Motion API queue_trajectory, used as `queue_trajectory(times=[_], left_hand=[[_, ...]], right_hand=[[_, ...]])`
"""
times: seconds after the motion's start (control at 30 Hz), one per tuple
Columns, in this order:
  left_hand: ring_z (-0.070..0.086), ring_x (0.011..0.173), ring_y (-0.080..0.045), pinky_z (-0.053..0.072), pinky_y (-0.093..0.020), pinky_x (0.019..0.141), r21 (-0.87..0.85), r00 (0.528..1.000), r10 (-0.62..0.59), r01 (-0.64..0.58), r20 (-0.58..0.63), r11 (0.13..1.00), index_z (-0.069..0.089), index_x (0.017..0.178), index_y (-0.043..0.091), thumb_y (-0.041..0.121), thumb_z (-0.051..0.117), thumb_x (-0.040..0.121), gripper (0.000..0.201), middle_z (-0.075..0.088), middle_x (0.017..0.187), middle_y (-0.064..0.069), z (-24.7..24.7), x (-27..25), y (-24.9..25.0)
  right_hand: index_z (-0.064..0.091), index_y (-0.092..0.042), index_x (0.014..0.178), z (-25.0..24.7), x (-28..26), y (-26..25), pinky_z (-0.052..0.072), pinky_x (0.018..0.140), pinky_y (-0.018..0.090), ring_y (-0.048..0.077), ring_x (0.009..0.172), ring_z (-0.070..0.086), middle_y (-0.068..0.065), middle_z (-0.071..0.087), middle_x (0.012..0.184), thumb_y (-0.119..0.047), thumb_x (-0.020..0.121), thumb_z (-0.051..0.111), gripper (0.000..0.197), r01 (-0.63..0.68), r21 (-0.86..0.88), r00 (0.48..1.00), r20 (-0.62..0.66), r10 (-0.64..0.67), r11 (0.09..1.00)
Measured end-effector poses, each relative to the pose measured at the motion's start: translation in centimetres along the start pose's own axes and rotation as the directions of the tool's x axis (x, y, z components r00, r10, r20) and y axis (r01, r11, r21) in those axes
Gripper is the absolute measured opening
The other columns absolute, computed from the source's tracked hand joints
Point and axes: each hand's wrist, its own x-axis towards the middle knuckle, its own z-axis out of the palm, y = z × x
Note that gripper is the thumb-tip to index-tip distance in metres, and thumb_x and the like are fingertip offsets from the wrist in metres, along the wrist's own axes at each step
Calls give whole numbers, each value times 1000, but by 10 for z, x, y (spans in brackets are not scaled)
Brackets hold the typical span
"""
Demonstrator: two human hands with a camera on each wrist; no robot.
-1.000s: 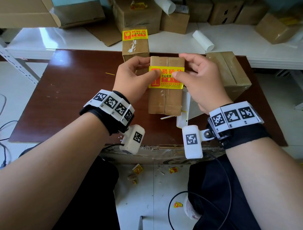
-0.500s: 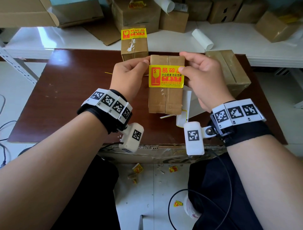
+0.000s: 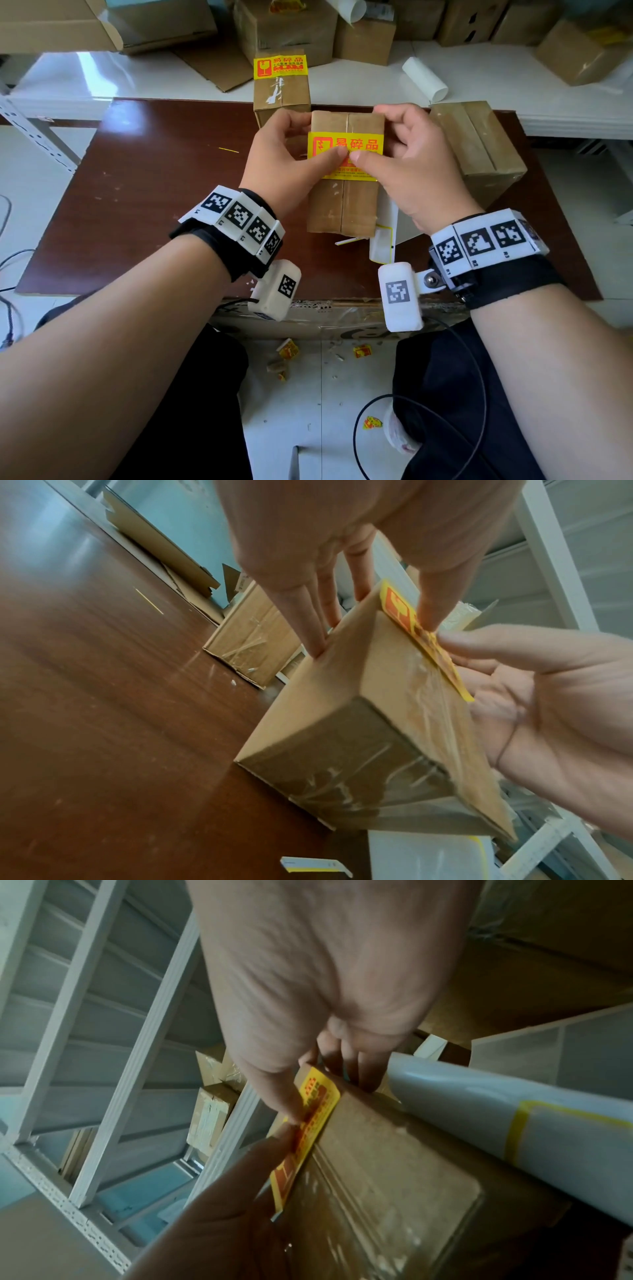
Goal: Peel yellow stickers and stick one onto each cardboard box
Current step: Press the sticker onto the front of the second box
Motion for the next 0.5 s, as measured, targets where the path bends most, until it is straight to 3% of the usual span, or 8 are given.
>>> queue_trajectory(times=[0.17,0.33,0.5], left_hand=[[77,101,-14,65,-37,88,-11,1000,-6,7,16,1000,65,118,13,14,85,78,44,75,117,-5,0,3,-1],[74,91,0,60,-21,78,-38,998,-43,45,45,998,66,123,9,-3,77,83,43,72,121,-7,-2,6,0],[76,101,-8,62,-24,84,-48,995,-53,58,88,997,66,130,11,-2,78,83,50,72,124,-4,-6,6,1]], right_hand=[[54,-10,145,-3,3,2,64,98,33,12,117,75,4,71,134,1,86,77,65,-15,-20,1000,23,15,1000],[48,-9,149,-6,4,2,62,96,29,13,120,73,4,71,137,12,89,70,68,-39,-24,997,66,40,999],[41,-10,156,-11,5,0,60,92,25,9,123,71,-1,68,139,19,93,64,74,-88,-10,988,125,89,996]])
